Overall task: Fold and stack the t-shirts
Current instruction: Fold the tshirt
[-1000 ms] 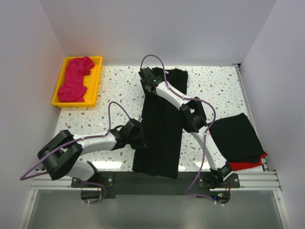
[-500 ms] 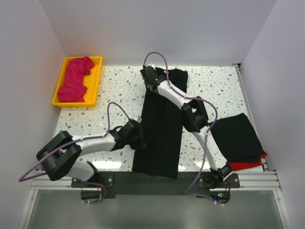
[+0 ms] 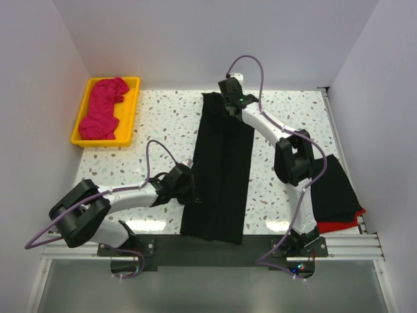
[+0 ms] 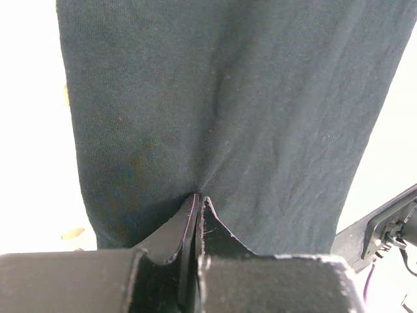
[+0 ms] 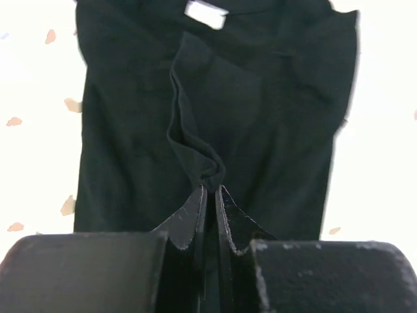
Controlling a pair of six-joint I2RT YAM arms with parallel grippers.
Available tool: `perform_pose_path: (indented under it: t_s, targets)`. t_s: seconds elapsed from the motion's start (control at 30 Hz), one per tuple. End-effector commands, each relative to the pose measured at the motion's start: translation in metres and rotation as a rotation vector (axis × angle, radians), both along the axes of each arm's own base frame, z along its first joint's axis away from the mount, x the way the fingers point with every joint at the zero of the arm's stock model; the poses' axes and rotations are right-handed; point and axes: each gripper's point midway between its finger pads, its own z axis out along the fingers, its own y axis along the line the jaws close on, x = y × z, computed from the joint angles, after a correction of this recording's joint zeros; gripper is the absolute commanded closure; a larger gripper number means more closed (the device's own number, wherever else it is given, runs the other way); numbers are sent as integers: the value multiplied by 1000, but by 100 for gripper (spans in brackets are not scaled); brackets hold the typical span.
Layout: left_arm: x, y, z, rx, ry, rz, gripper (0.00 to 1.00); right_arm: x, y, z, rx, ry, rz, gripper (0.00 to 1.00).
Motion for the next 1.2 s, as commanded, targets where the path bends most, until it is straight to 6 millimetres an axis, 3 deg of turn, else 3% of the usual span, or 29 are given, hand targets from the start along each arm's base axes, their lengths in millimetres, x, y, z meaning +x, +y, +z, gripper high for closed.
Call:
perform_pose_path:
  t_s: [0.0,0.07,0.1,0.23,0.43,0.53,0.57,0.7,0.8,0.87,0.97,1.03,1.17]
  targets:
    - [-12,14,-14,56,42,1,99,-4,-20,32,62,-91,-94,100]
    - [-12,13,-13,54,40,-4,99,-11,-29,41,75,-103,-115,100]
    - [-12,13,-14,55,42,-3,99,-17,-37,30,66,-88,-137,100]
    - [-12,13,-13,52,40,-11,99,-36,-50,20,65,-72,-178,100]
    - [-11,10,-10,47,29,-32,99,-59,-58,-5,84,-7,-213,98]
    - [-8,8,-6,44,18,-41,97,-69,-58,-10,114,10,-209,88]
    - [-8,5,-3,37,14,-48,96,-72,-56,-11,123,18,-200,79]
    - [-2,-3,8,15,-9,-73,92,-83,-60,-15,138,50,-189,62]
    - [4,-11,23,-2,-37,-98,89,-91,-64,-4,152,51,-182,50]
    - [10,-19,37,-26,-66,-119,86,-93,-67,7,162,32,-174,49]
    - [17,-28,50,-47,-93,-140,84,-87,-68,13,175,24,-165,48]
    - [22,-34,53,-47,-104,-151,84,-75,-59,23,203,16,-132,48]
    - [32,-45,53,-47,-105,-164,84,-42,-35,11,207,47,-66,49]
